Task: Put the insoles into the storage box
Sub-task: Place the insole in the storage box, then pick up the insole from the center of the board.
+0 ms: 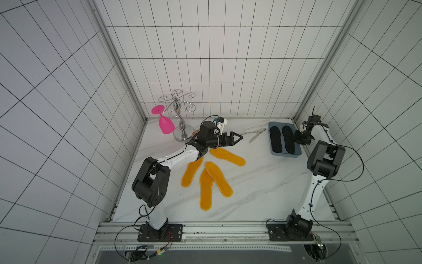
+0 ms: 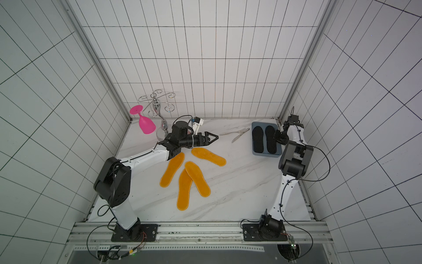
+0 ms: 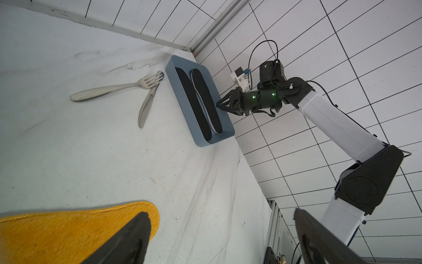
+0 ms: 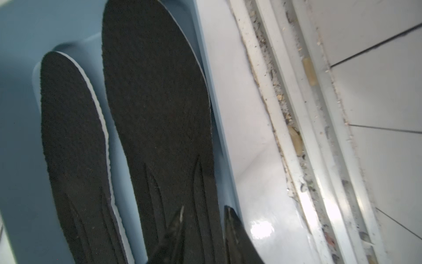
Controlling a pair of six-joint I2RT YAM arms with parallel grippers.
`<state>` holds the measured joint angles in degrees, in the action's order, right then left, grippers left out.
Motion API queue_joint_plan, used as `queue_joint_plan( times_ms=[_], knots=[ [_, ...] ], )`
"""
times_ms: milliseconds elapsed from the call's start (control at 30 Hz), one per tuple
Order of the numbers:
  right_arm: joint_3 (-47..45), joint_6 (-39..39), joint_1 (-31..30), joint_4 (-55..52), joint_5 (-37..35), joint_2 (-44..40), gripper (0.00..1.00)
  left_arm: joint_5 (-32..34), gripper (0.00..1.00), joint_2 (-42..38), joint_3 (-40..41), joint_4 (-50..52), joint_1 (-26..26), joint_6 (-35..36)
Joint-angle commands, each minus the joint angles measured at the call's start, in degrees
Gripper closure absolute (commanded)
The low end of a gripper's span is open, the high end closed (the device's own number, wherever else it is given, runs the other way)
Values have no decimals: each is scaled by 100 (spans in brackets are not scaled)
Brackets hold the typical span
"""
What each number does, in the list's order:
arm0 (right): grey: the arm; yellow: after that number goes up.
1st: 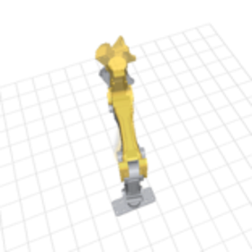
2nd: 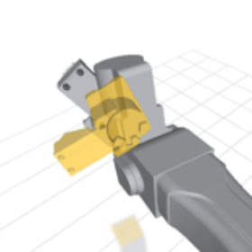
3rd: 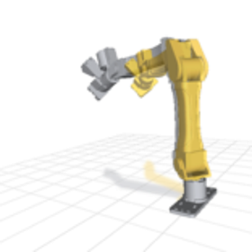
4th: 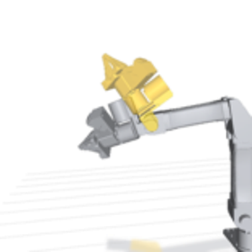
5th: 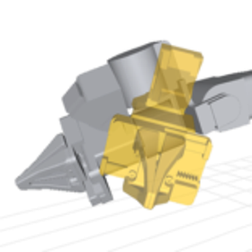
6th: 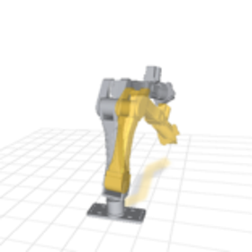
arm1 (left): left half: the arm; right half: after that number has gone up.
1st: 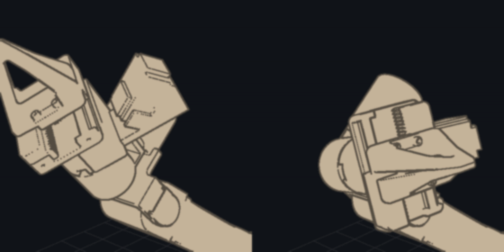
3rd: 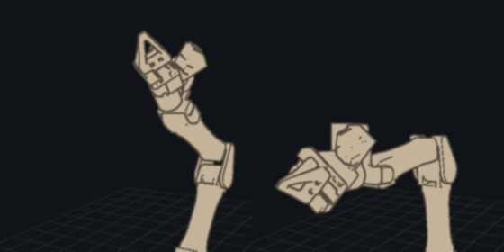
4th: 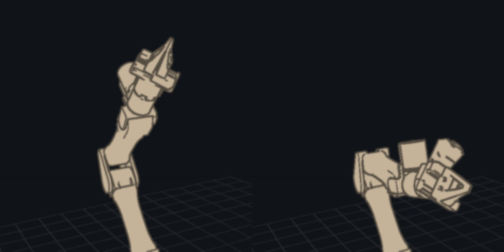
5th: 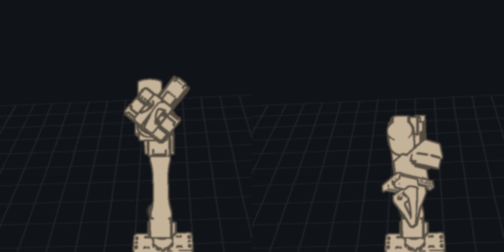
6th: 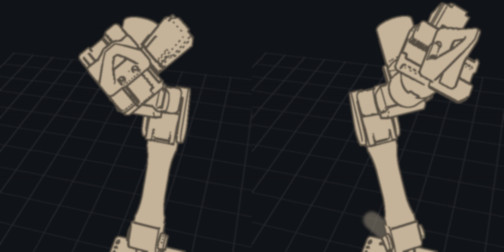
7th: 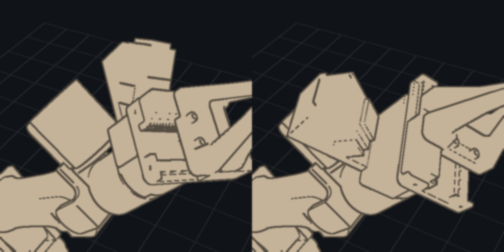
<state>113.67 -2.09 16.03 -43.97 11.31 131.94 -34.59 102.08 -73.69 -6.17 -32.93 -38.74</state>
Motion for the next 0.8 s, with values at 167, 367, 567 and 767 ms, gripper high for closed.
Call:
queue_joint_plan(
  times_ms=[167,367,567,767],
  knots=[
    [65,-81,-124,68,-384,-664,61,-24,1,36,-259,180,17,288],
    [-276,-71,-306,172,76,-1343,56,49,1,-189,-308,628,125,615],
    [-1317,-202,-660,752,988,-2457,43,31,1,-429,-175,993,372,813],
    [-2631,-531,-973,1407,1608,-3602,32,106,1,-784,75,1467,562,1065]
  ],
)
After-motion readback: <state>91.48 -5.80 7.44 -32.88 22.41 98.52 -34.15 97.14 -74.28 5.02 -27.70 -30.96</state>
